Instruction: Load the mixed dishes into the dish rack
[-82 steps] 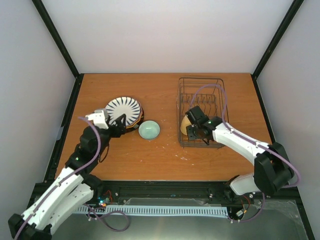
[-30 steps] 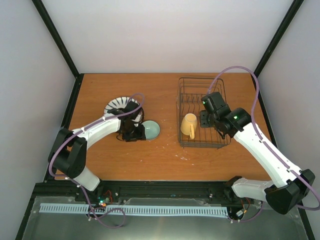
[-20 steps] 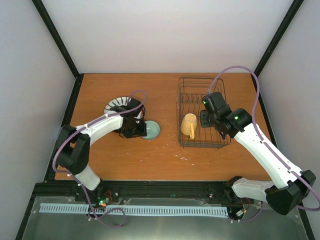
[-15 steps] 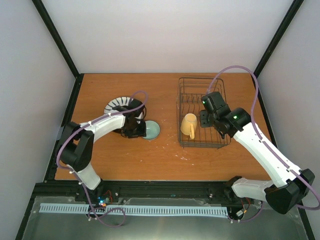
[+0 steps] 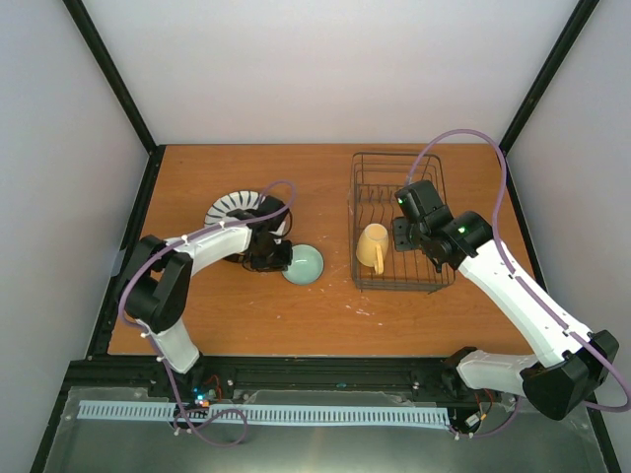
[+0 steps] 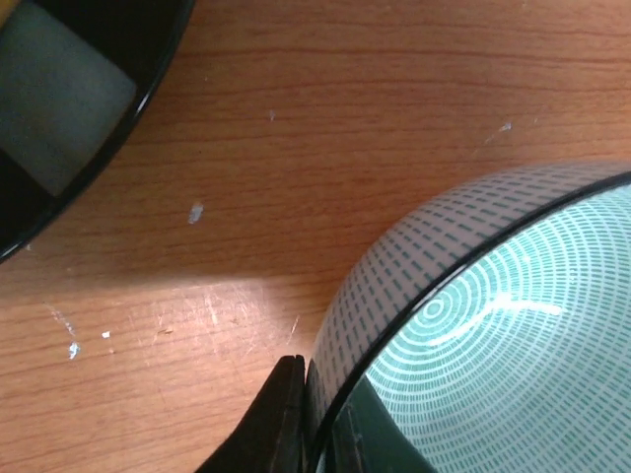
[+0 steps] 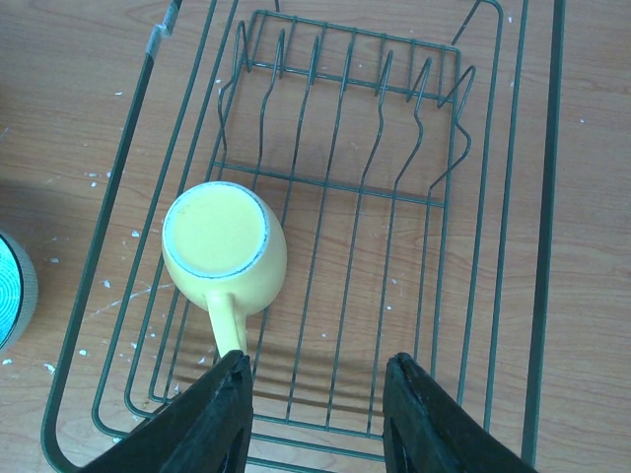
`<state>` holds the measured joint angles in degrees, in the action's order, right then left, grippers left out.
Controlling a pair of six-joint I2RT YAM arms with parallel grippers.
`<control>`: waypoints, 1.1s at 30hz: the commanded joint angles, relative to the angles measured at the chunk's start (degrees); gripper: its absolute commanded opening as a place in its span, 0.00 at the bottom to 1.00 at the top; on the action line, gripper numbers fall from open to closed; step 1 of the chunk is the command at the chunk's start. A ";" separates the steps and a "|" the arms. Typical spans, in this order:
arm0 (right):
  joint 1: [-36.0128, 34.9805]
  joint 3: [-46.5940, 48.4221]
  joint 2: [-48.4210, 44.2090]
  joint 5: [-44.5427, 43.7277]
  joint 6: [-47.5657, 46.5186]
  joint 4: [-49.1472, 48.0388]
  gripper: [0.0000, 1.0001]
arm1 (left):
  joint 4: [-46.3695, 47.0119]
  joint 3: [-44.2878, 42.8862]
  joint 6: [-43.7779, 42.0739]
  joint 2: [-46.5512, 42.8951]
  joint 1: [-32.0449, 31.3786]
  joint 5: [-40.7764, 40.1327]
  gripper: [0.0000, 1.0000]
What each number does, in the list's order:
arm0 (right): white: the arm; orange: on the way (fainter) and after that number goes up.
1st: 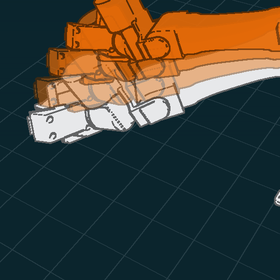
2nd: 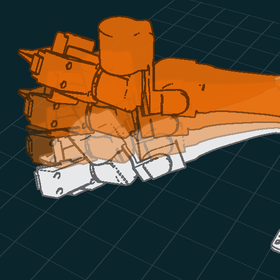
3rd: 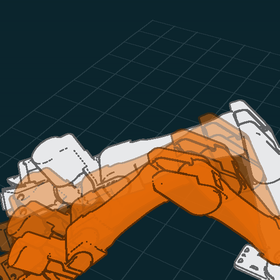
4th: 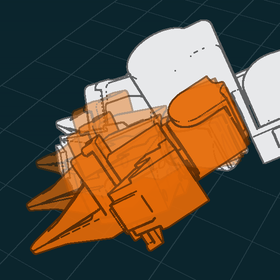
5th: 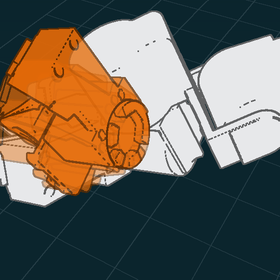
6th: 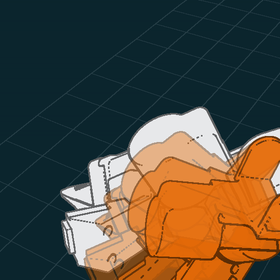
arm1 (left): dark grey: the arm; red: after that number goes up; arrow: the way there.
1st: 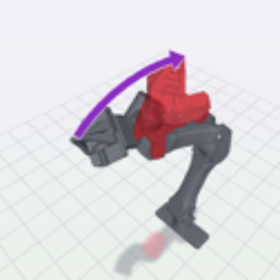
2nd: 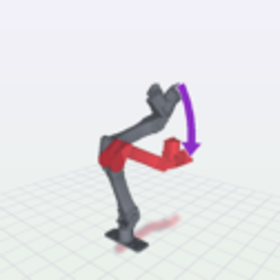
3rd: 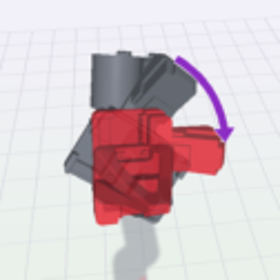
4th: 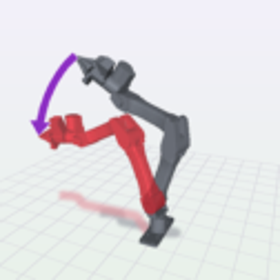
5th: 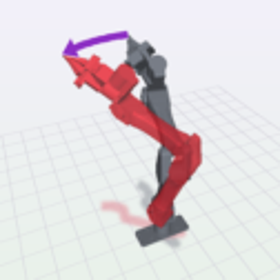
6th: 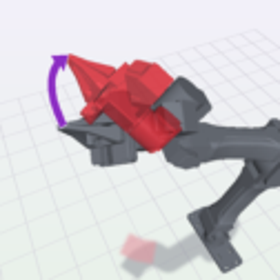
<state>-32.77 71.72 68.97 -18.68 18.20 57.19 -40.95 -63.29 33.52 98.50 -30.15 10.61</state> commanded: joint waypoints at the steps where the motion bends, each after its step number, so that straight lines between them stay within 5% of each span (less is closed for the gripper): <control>1: 0.17 0.49 -0.15 -0.75 -0.36 0.22 0.37 | 0.34 -2.04 -0.37 -2.29 -0.60 1.27 0.01; 7: 0.17 1.85 -1.76 -1.69 -0.96 0.48 0.37 | 2.35 -3.63 -1.68 -12.11 -0.79 3.96 0.01; 12: 1.52 2.06 -5.99 3.51 -1.60 -2.75 0.40 | 13.61 -1.84 -3.08 -24.68 -0.72 11.06 0.01; 17: 9.00 -1.07 -11.03 32.45 -2.28 -12.85 0.54 | 33.09 2.78 -2.24 -30.90 -0.44 24.82 0.01; 24: 18.55 -10.02 -11.21 79.21 7.32 -31.55 0.69 | 65.19 9.16 7.02 -28.30 1.22 50.11 0.01; 33: 21.77 -13.70 -10.20 97.08 15.94 -42.28 0.72 | 112.01 12.08 34.67 -16.61 2.09 61.10 0.01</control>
<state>-11.73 58.98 59.44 65.93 27.51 23.94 41.76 -50.09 52.95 79.05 -28.53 64.86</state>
